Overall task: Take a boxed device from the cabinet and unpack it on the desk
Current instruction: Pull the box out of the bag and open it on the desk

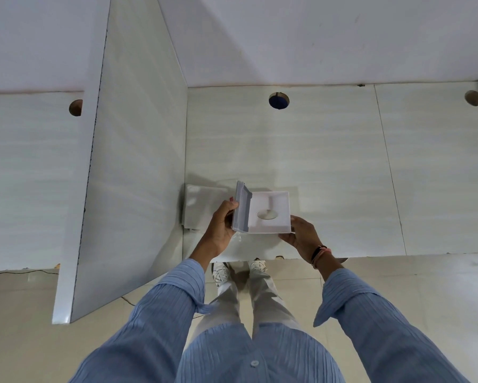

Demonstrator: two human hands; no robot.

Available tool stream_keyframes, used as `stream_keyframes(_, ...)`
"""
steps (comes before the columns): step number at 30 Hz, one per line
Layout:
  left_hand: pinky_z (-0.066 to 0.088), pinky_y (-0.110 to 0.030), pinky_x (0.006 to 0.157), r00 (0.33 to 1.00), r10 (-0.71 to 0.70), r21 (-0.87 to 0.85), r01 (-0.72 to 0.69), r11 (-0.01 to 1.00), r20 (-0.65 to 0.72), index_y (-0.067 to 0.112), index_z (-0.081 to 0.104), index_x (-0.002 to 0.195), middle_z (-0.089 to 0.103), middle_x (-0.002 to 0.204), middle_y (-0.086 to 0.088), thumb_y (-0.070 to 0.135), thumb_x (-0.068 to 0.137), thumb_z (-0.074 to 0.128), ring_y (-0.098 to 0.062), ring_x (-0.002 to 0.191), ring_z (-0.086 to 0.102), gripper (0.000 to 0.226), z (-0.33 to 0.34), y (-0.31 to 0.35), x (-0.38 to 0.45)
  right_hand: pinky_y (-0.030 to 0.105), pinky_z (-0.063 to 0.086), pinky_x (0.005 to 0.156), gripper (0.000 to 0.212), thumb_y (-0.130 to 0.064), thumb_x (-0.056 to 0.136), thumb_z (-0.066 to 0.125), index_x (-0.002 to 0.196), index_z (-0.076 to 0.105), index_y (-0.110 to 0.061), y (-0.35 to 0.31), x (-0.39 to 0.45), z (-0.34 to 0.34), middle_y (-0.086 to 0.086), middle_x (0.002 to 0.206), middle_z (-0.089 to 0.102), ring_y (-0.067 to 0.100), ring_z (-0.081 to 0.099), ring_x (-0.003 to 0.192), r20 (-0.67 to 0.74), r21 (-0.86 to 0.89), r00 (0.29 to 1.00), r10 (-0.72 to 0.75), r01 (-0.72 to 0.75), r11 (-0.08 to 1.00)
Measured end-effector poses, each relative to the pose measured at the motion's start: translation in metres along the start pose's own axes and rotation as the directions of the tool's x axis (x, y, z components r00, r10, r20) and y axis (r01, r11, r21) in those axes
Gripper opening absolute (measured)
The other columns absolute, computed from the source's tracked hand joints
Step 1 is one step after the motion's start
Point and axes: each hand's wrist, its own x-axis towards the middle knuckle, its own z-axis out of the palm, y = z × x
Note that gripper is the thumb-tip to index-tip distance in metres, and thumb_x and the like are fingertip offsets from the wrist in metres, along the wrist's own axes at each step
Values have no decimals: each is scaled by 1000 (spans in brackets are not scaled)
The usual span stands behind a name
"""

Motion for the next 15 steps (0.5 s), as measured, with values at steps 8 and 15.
stream_keyframes(8,48,-30,73,1000,0,-64,0,998,6,17,65,106,73,80,3,33,73,66,-15,84,61,37,-2,-6,-1,45,57,96,23,-10,101,50,115,68,-8,2,5,3,21,124,67,39,63,117,-68,-32,998,-8,6,999)
stream_keyframes(15,48,-32,75,1000,-3,-68,2,998,-8,16,65,112,71,88,0,40,65,71,-18,88,59,53,-5,-9,-1,44,58,94,23,-7,98,50,111,70,-8,12,7,1,22,123,68,39,63,118,-93,-90,996,-10,1,996)
